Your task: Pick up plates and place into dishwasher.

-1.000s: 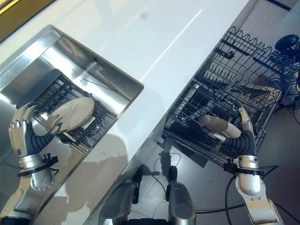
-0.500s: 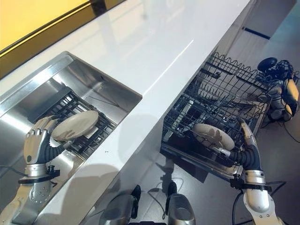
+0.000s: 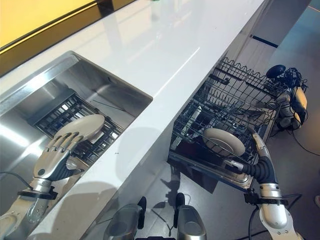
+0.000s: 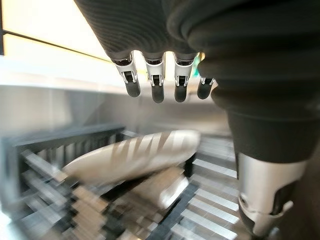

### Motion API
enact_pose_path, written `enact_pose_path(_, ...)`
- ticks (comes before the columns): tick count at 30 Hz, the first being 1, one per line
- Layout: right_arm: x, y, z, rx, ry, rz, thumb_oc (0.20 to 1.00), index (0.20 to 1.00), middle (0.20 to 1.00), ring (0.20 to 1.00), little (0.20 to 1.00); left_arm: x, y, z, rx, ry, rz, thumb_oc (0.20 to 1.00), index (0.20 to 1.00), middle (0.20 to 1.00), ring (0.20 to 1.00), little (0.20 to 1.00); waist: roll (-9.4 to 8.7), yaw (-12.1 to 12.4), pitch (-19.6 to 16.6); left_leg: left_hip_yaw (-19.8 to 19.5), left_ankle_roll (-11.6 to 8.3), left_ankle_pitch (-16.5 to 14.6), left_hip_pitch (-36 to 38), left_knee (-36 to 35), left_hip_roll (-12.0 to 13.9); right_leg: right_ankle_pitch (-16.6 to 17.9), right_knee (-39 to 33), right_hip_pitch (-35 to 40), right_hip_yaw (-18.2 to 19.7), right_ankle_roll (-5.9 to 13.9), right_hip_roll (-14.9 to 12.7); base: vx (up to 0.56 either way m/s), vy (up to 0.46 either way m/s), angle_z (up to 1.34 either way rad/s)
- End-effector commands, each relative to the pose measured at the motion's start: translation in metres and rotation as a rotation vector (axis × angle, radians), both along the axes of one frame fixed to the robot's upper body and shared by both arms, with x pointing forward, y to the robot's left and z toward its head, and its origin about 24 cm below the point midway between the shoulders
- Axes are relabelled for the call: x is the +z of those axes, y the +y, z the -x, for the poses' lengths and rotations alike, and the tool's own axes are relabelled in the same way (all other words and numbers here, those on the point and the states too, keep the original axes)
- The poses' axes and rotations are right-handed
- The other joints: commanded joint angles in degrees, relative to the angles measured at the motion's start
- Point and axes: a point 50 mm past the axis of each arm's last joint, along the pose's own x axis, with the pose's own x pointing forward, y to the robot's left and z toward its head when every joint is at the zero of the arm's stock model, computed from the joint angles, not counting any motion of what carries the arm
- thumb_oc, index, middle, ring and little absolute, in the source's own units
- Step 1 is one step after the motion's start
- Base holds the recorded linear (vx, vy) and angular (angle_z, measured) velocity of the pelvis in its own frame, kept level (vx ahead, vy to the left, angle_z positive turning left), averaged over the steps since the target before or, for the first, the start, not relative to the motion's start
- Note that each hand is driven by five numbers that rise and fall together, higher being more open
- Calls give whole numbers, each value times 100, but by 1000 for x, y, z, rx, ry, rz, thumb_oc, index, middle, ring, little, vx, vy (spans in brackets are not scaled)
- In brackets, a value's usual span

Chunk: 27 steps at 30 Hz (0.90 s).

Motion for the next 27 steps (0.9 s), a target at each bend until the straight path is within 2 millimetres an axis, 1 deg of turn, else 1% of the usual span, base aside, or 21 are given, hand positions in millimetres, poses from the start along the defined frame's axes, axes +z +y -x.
enact_pose_path(1,18,2,-13,45,-102,27,1000,1000,1000,1000,1000,16,28,-7,111,-86,-115,1000,1000,1000,1000,1000,-45,61,-49,100,63,385,-454,-98,-123,254,431,-450,86,791,-124,0,0,0)
enact_pose_path(6,9,12,-21,53,-96,18,1000,1000,1000,1000,1000,25,49,-14,225,-193,-154,1000,1000,1000,1000,1000,-166,113,-13,96,62,406,-608,-24,-118,313,466,-579,87,785,-81,5,-3,2)
enact_pose_path(8,8,14,-23,51,-93,15,1000,1000,1000,1000,1000,29,54,-15,254,-228,-159,1000,1000,1000,1000,1000,-199,136,-23,92,63,410,-638,-9,-124,325,472,-602,82,779,-69,16,-6,0)
enact_pose_path(12,4,20,-26,53,-87,4,1000,1000,1000,1000,1000,43,67,-15,318,-362,-170,1000,1000,1000,1000,1000,-276,197,-71,83,78,409,-670,-9,-142,341,476,-639,66,753,-42,30,-8,0)
enact_pose_path(15,2,23,-27,52,-78,-3,1000,1000,1000,1000,1000,56,70,-13,317,-479,-159,1000,1000,1000,1000,1000,-307,226,-130,76,96,412,-630,-50,-165,332,492,-640,55,739,-25,64,-3,1)
enact_pose_path(19,-2,24,-25,50,-58,-15,1000,1000,1000,1000,1000,79,67,-12,261,-651,-97,1000,1000,1000,1000,1000,-338,272,-237,62,133,397,-598,-79,-203,304,534,-650,38,702,-1,67,0,0)
enact_pose_path(21,-2,23,-24,51,-51,-16,1000,1000,1000,1000,1000,83,64,-11,235,-679,-74,1000,1000,1000,1000,1000,-335,276,-273,58,138,395,-578,-97,-212,287,550,-651,34,695,0,73,16,3)
enact_pose_path(22,-3,23,-23,47,-40,-17,1000,1000,1000,1000,1000,88,58,-13,187,-682,-51,1000,1000,1000,1000,1000,-323,293,-321,45,147,397,-539,-121,-227,273,571,-642,23,682,0,104,20,3)
enact_pose_path(24,-2,21,-23,48,-28,-19,1000,1000,1000,1000,1000,89,51,-14,133,-655,-45,1000,1000,1000,1000,1000,-319,295,-355,30,160,404,-495,-141,-243,267,605,-636,13,671,5,96,11,2)
enact_pose_path(26,-1,21,-23,49,-23,-19,1000,1000,1000,1000,1000,88,48,-15,113,-633,-45,1000,1000,1000,1000,1000,-317,294,-365,28,164,408,-479,-149,-246,264,620,-637,15,668,8,68,5,8)
enact_pose_path(27,0,19,-23,54,-8,-15,1000,1000,1000,1000,1000,82,41,-17,85,-573,-50,1000,1000,1000,1000,1000,-321,268,-392,26,184,417,-437,-159,-260,271,647,-643,23,653,24,92,12,4)
